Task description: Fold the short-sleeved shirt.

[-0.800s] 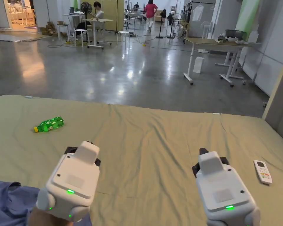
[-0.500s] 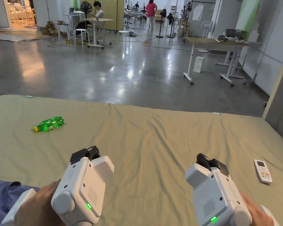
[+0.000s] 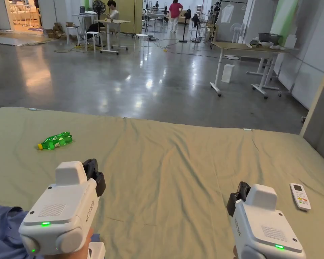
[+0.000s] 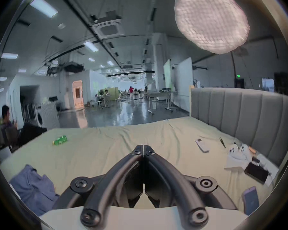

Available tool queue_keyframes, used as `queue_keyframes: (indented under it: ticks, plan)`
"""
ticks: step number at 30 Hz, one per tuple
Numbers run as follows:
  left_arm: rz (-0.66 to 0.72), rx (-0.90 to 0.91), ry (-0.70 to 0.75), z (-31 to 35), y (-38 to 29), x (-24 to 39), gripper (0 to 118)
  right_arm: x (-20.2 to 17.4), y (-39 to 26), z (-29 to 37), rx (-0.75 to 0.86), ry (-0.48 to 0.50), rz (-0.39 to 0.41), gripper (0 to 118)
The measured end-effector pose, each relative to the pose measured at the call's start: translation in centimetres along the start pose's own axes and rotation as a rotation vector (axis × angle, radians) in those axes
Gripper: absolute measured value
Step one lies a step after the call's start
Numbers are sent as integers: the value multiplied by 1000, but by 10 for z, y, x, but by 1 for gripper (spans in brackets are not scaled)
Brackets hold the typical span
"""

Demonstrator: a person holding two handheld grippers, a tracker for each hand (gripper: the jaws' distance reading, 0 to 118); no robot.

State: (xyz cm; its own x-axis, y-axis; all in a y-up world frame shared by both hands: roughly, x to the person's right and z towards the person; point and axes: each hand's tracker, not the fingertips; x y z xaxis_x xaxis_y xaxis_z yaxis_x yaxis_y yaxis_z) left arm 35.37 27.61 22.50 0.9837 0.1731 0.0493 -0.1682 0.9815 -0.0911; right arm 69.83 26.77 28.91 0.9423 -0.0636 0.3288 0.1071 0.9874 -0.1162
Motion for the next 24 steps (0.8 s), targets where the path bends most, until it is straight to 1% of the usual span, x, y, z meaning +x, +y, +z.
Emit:
queue_keyframes:
  ticks: [3, 6, 9, 10, 14, 19, 23, 24]
  plan:
    - [-38, -5, -3, 0, 5, -3, 5, -4, 5, 4, -2, 16, 8, 0]
    - [-74, -54, -8, 0, 8, -10, 5, -9, 6, 7, -8, 34, 32, 0]
    - [-144, -141, 60, 1, 6, -26, 5, -16, 3, 5, -12, 49, 62, 0]
    - [-147, -167, 68, 7, 4, -31, 5, -19, 1, 4, -15, 53, 70, 0]
    - [-112, -323, 82, 8, -11, -80, 5, -29, -9, -2, -46, 89, 83, 0]
    - [-152, -439, 144, 20, -28, -145, 5, -38, -24, -7, -76, 125, 119, 0]
    - [-142, -561, 208, 29, -37, -192, 6, -44, -30, -5, -108, 134, 124, 0]
    - [-150, -594, 211, 29, -42, -202, 9, -45, -32, -6, -120, 138, 124, 0]
